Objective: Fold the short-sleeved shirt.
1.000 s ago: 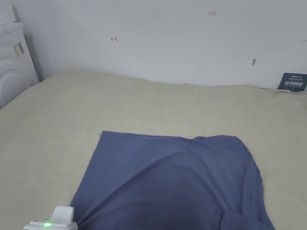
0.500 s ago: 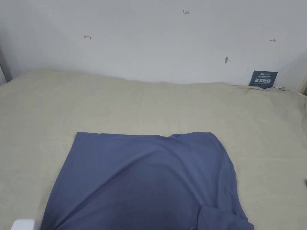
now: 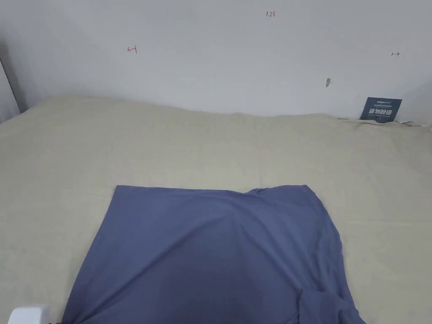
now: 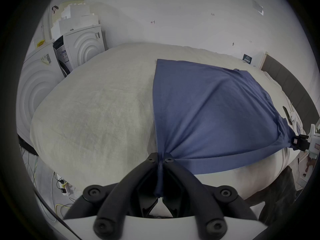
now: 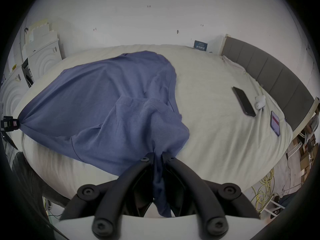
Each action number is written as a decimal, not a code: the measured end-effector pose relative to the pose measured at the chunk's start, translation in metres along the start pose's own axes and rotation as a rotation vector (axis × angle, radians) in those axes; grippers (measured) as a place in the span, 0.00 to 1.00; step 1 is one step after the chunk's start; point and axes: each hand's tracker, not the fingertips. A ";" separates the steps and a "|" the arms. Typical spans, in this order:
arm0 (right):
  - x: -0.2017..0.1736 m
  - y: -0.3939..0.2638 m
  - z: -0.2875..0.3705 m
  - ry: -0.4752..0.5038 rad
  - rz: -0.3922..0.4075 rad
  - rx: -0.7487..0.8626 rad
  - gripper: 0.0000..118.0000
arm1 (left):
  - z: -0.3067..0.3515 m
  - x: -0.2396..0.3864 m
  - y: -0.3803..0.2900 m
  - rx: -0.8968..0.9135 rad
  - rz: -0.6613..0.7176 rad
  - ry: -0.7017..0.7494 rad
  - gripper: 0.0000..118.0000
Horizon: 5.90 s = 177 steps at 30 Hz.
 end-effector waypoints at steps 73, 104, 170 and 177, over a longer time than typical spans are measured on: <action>-0.062 0.062 0.024 -0.016 0.019 0.511 0.00 | 0.030 0.048 0.026 0.494 -0.084 0.021 0.00; -0.055 0.041 0.001 -0.030 0.022 0.395 0.00 | -0.154 0.016 0.110 -0.183 -0.017 0.043 0.46; -0.023 -0.017 -0.040 -0.101 0.110 -0.086 0.04 | -0.038 -0.006 -0.032 -0.080 -0.090 0.081 0.00; -0.031 -0.006 -0.020 -0.104 0.080 -0.070 0.15 | -0.036 -0.011 -0.026 -0.076 -0.079 0.070 0.05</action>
